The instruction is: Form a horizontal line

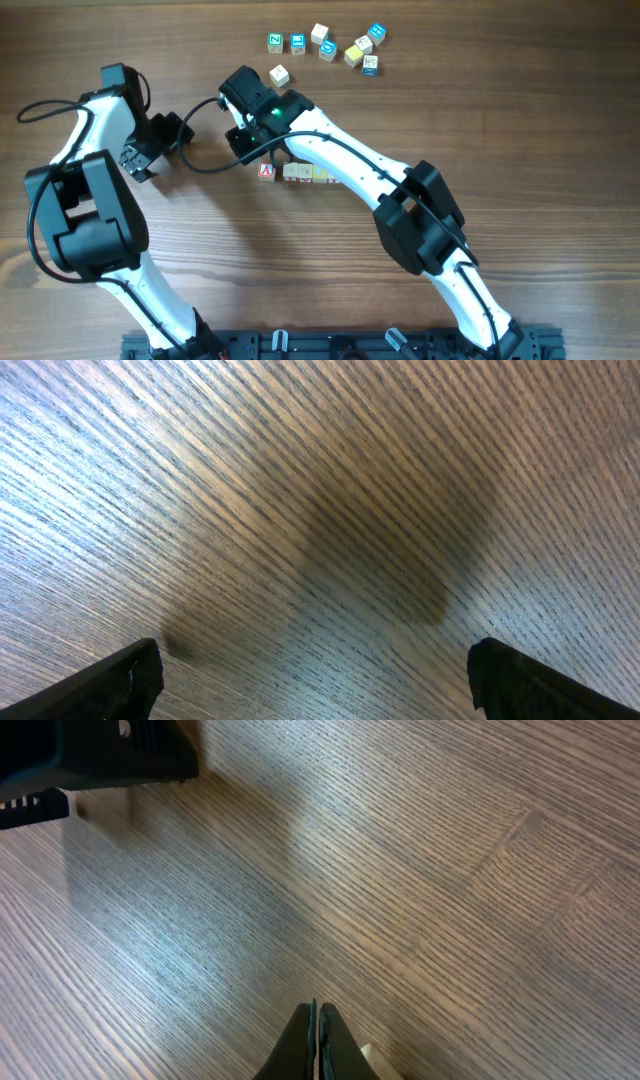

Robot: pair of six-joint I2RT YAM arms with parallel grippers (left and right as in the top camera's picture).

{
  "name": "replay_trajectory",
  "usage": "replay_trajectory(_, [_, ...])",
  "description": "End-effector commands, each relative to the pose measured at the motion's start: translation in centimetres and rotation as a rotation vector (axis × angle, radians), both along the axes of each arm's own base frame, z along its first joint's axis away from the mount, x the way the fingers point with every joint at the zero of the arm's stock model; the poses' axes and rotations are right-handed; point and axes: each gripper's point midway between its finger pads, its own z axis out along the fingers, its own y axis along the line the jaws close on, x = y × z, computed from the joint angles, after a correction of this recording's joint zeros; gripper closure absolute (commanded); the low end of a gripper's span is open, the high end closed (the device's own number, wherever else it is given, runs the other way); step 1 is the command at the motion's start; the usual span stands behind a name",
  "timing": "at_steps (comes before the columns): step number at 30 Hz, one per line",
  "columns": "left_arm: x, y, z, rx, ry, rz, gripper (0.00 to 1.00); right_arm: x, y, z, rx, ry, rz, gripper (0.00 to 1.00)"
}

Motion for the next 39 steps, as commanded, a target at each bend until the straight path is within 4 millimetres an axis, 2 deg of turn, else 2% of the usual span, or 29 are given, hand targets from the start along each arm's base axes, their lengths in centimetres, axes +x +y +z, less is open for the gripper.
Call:
replay_trajectory(1, [-0.14,-0.05,-0.47,-0.011,0.009,-0.002,0.0,-0.99,0.06,-1.43,-0.016,0.057,-0.002,0.96])
replay_trajectory(7, [-0.14,-0.05,-0.47,-0.011,0.009,-0.002,0.0,-1.1,-0.06,-1.5,-0.021,0.063,-0.002,0.96])
replay_trajectory(12, [-0.13,-0.04,-0.47,-0.01,0.008,-0.001,0.0,-0.98,0.07,-1.42,0.001,0.099,-0.088,0.96])
replay_trajectory(39, [-0.13,-0.04,-0.47,-0.01,0.008,-0.002,0.0,-1.01,0.05,-1.44,0.01,0.123,-0.134,0.95])
